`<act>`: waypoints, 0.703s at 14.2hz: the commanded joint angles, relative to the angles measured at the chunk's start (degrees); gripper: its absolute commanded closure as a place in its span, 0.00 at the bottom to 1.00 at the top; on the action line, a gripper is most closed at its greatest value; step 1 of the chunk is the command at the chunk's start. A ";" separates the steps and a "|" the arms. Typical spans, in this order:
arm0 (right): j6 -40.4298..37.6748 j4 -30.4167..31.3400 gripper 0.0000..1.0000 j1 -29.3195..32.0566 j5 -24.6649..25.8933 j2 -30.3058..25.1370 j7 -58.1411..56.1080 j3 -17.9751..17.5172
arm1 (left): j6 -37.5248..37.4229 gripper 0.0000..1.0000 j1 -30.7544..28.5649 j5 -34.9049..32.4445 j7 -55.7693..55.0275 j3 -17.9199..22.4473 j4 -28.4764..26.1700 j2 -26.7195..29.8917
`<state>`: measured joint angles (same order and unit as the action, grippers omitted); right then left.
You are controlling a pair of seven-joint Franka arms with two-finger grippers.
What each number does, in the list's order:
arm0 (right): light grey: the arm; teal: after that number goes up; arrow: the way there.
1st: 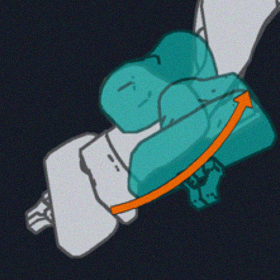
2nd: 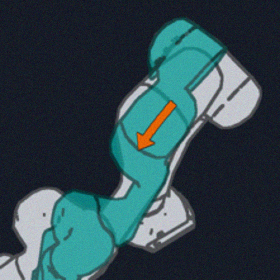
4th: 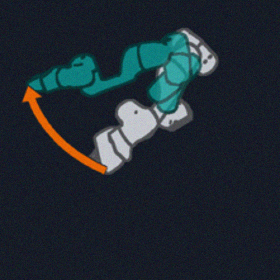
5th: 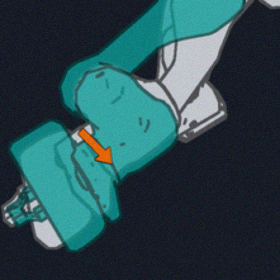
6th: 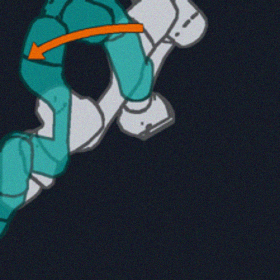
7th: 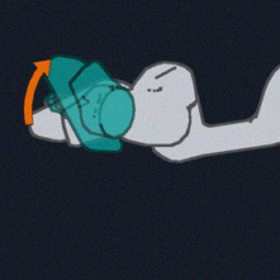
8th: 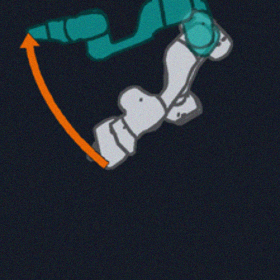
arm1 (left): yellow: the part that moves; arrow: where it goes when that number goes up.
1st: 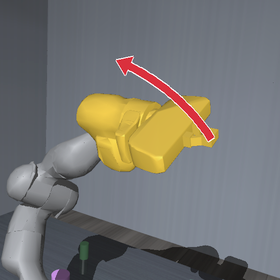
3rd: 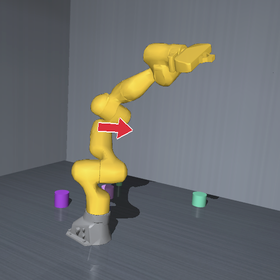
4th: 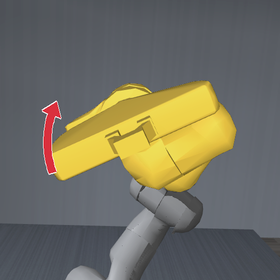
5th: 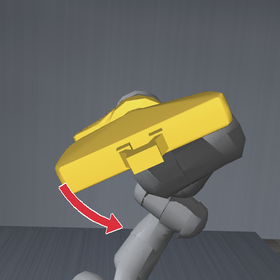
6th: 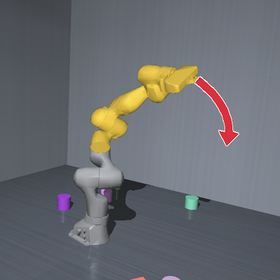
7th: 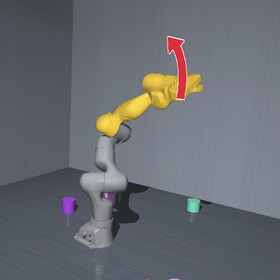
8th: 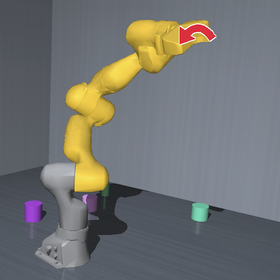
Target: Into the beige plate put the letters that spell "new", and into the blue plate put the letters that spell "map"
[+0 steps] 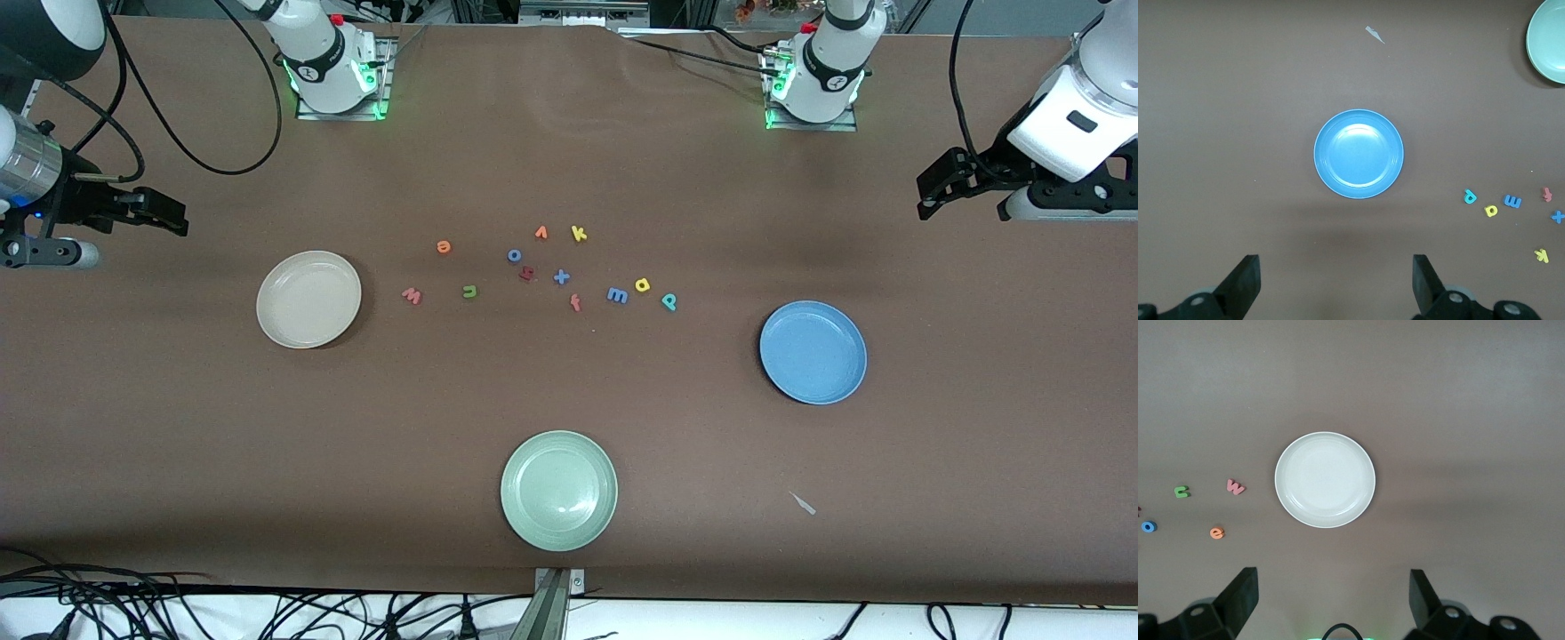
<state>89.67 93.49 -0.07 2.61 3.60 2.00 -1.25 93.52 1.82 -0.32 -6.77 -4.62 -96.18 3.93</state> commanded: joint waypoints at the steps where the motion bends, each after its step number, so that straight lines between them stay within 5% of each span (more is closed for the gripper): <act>1: -0.46 -0.15 0.00 0.86 0.12 -0.61 -0.51 -0.86 | -0.98 0.00 0.29 -1.87 0.26 -0.30 1.08 -0.32; 10: -0.28 -0.24 0.00 0.33 0.12 0.35 -0.51 -0.77 | -1.59 0.00 0.29 -1.87 0.18 -0.75 1.17 -0.41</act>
<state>89.67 93.54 -0.12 2.60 3.77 1.99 -1.67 93.11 1.86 -0.32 -6.77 -5.01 -96.17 3.93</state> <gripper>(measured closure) 0.000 0.000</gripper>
